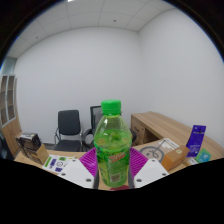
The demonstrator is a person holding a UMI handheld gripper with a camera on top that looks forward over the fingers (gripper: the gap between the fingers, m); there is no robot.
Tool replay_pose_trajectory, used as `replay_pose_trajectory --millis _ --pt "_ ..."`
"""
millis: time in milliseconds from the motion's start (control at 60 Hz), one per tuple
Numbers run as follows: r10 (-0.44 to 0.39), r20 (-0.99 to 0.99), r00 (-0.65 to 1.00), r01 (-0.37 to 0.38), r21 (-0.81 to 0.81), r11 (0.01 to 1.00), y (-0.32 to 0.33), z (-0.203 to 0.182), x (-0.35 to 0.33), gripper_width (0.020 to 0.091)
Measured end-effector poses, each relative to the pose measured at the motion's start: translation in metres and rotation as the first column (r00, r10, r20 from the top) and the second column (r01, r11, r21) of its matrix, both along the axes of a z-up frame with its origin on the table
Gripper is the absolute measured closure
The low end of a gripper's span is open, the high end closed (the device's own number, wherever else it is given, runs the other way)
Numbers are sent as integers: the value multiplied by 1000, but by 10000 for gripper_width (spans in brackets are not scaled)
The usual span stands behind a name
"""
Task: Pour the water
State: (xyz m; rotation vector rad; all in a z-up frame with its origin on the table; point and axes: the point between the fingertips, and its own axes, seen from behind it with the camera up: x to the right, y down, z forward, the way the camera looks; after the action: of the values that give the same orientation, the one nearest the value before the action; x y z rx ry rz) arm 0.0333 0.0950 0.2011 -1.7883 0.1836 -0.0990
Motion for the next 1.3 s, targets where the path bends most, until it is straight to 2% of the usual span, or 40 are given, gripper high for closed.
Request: replay_pose_trajectory --millis 167,317,433,633,733,783,933,1017,1183,1300 --pt "3 7 1000 -2 -102 995 5 -79 26 706" --pt "24 -56 998 -30 -114 993 8 -126 23 702" --pt "32 -74 997 -35 -48 998 7 -121 21 689" --pt "33 -22 999 -35 -87 996 5 -122 19 557" --pt "64 -37 997 -68 -133 989 -9 -126 7 350" --pt "63 -57 996 -71 -149 986 -23 -127 4 299" --pt "59 -75 995 -75 -232 970 -89 -122 -5 311" --pt "63 -107 992 -90 -271 958 -121 -106 -12 312" --pt "76 -100 992 -103 -305 947 -163 -51 -13 311" --pt "86 -92 992 -107 -265 958 -176 -8 -11 309"
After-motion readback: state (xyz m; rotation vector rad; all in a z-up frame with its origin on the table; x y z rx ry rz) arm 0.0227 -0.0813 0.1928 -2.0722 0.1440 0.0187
